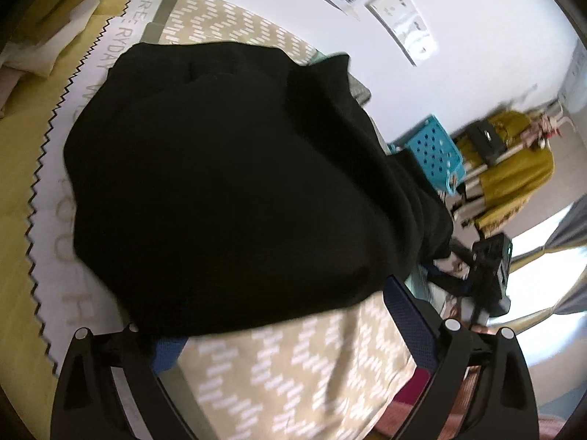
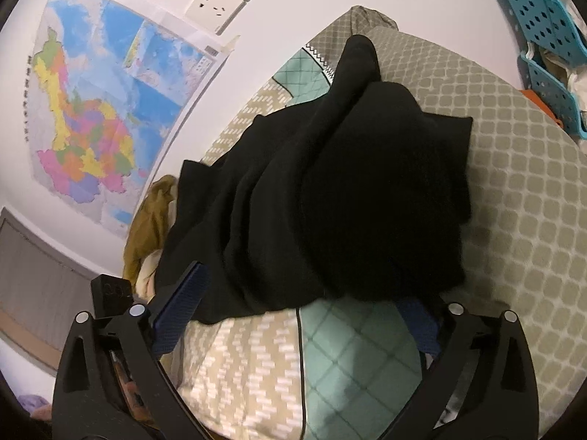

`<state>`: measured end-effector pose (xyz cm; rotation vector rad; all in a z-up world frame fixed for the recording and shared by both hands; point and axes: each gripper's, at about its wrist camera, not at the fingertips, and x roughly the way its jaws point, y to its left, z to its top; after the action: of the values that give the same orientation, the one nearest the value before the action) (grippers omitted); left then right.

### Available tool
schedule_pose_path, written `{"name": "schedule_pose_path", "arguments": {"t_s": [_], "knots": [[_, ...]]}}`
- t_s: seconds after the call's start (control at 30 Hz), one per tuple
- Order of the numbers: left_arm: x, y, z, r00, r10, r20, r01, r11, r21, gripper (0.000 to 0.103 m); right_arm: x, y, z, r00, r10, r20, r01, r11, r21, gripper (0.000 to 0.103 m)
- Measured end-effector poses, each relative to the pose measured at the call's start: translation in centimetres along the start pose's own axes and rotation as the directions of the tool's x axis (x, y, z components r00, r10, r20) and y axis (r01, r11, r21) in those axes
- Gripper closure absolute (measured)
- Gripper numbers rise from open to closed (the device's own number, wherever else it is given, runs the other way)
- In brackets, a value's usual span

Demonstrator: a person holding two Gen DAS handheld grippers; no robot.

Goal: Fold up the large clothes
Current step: 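Grasp the folded black jacket with both grippers from its sides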

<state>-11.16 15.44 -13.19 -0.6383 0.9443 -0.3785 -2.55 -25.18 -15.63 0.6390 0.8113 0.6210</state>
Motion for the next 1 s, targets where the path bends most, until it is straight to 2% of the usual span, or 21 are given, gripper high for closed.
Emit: {"name": "schedule_pose_path", "arguments": {"t_s": [0.1,0.13,0.2,0.23,0.3,0.37,0.5,0.63,0.67,0.7,0.73,0.77,0.83,0.87,0.93,0.97,1.0], "knots": [[0.1,0.3,0.6,0.999,0.015,0.051,-0.012,0.998,-0.069,0.010,0.8,0.2,0.6,0.999,-0.041,0.021,0.041,0.999,0.023,0.005],[0.1,0.2,0.7,0.995,0.044,0.087,-0.036,0.996,-0.086,0.010,1.0,0.2,0.8,0.998,-0.046,0.033,0.044,0.998,0.033,0.005],[0.1,-0.2,0.4,0.985,0.098,0.145,-0.085,0.992,-0.092,0.010,1.3,0.2,1.1,0.996,-0.063,0.069,0.058,0.996,0.061,0.005],[0.3,-0.5,0.2,0.974,0.136,0.182,-0.124,0.989,-0.075,0.009,1.5,0.3,1.1,0.995,-0.070,0.072,0.065,0.996,0.062,0.005],[0.6,-1.0,0.3,0.961,0.182,0.208,-0.177,0.983,-0.047,0.008,1.7,0.5,1.1,0.992,-0.095,0.077,0.091,0.994,0.063,0.005],[0.9,-1.3,0.6,0.957,0.195,0.214,-0.189,0.981,-0.048,0.007,1.8,0.5,1.2,0.992,-0.101,0.082,0.094,0.992,0.082,0.004],[1.1,-0.6,2.3,0.960,0.163,0.227,-0.139,0.983,-0.120,0.007,2.6,0.8,2.1,0.987,-0.115,0.110,0.101,0.987,0.126,0.004],[1.4,-0.7,3.3,0.962,0.171,0.214,-0.148,0.982,-0.117,0.008,4.0,1.5,2.7,0.979,-0.149,0.139,0.140,0.987,0.074,0.004],[1.6,-0.9,3.5,0.961,0.175,0.212,-0.153,0.981,-0.117,0.010,4.3,1.7,2.7,0.978,-0.155,0.141,0.147,0.987,0.062,0.004],[1.7,-0.8,3.7,0.959,0.190,0.209,-0.169,0.979,-0.114,0.019,4.4,1.9,2.7,0.978,-0.154,0.140,0.149,0.988,0.045,0.005],[1.7,-0.9,3.7,0.956,0.211,0.203,-0.194,0.976,-0.103,0.026,4.4,2.0,2.6,0.978,-0.153,0.141,0.150,0.988,0.033,0.015],[1.8,-1.0,3.8,0.954,0.217,0.205,-0.201,0.975,-0.095,0.029,4.0,1.8,2.5,0.979,-0.135,0.154,0.129,0.991,0.045,0.030],[1.6,-0.8,3.8,0.955,0.214,0.207,-0.201,0.976,-0.083,0.030,3.5,1.4,2.5,0.986,-0.075,0.150,0.068,0.996,0.053,0.037],[1.8,-0.6,4.0,0.956,0.214,0.200,-0.201,0.976,-0.080,0.028,3.6,1.1,2.6,0.989,-0.071,0.129,0.063,0.996,0.065,0.033],[2.1,-0.5,4.3,0.967,0.179,0.181,-0.169,0.983,-0.068,0.012,4.2,0.8,2.8,0.995,-0.030,0.096,0.022,0.996,0.083,0.013],[2.4,-0.5,4.4,0.971,0.166,0.173,-0.157,0.986,-0.062,0.009,4.4,1.3,2.9,0.995,-0.027,0.096,0.019,0.996,0.085,0.005],[2.6,-0.6,4.6,0.973,0.163,0.164,-0.156,0.986,-0.055,0.007,4.9,1.9,3.0,0.995,-0.047,0.082,0.042,0.997,0.067,0.004]]}}
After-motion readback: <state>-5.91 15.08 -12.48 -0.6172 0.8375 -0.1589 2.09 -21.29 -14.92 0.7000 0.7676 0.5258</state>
